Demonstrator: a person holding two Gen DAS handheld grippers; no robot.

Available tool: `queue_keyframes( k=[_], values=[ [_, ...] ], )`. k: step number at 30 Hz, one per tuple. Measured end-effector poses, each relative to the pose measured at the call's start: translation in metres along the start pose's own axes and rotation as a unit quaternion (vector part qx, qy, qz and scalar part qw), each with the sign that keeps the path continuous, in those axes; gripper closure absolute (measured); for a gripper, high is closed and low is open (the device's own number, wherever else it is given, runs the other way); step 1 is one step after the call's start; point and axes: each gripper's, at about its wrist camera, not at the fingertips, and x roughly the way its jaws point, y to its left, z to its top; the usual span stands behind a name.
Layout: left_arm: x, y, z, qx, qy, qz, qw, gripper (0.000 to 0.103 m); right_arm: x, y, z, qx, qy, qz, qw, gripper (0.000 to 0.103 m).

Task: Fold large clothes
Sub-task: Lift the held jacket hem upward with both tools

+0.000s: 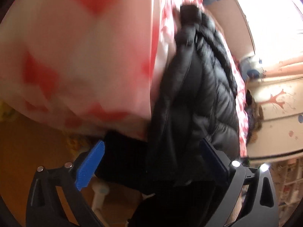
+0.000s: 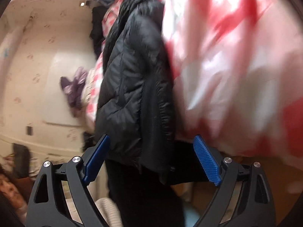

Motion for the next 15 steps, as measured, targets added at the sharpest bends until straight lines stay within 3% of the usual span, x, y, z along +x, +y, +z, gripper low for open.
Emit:
queue_keyframes(
  k=[3, 6, 9, 11, 13, 14, 15],
  values=[
    [0.025, -0.006, -0.012, 0.019, 0.041, -0.047, 0.9979, 0.008, 0.015, 0.009, 0.0, -0.016, 0.022, 0.045, 0.999, 0.017],
    [0.05, -0.023, -0.014, 0.032, 0.062, -0.095, 0.993, 0.008, 0.017, 0.01, 0.006, -0.017, 0.024, 0.033, 0.999, 0.017],
    [0.063, -0.037, -0.012, 0.04, 0.063, -0.107, 0.9915, 0.008, 0.016, 0.002, 0.01, -0.005, 0.024, 0.038, 0.999, 0.018],
    [0.066, -0.045, -0.012, 0.039, 0.056, -0.102, 0.9924, 0.01, 0.021, 0.005, 0.008, -0.02, 0.027, 0.029, 0.999, 0.023],
    [0.057, -0.047, -0.014, 0.042, 0.048, -0.087, 0.9941, 0.031, 0.03, 0.008, 0.003, -0.026, 0.028, 0.038, 0.999, 0.052],
    [0.055, -0.049, -0.015, 0.045, 0.05, -0.07, 0.9953, 0.051, 0.033, 0.009, 0.002, -0.029, 0.025, 0.037, 0.999, 0.063],
    [0.052, -0.052, -0.016, 0.045, 0.049, -0.054, 0.9963, 0.071, 0.033, 0.011, 0.0, -0.035, 0.02, 0.039, 0.998, 0.082]
  ],
)
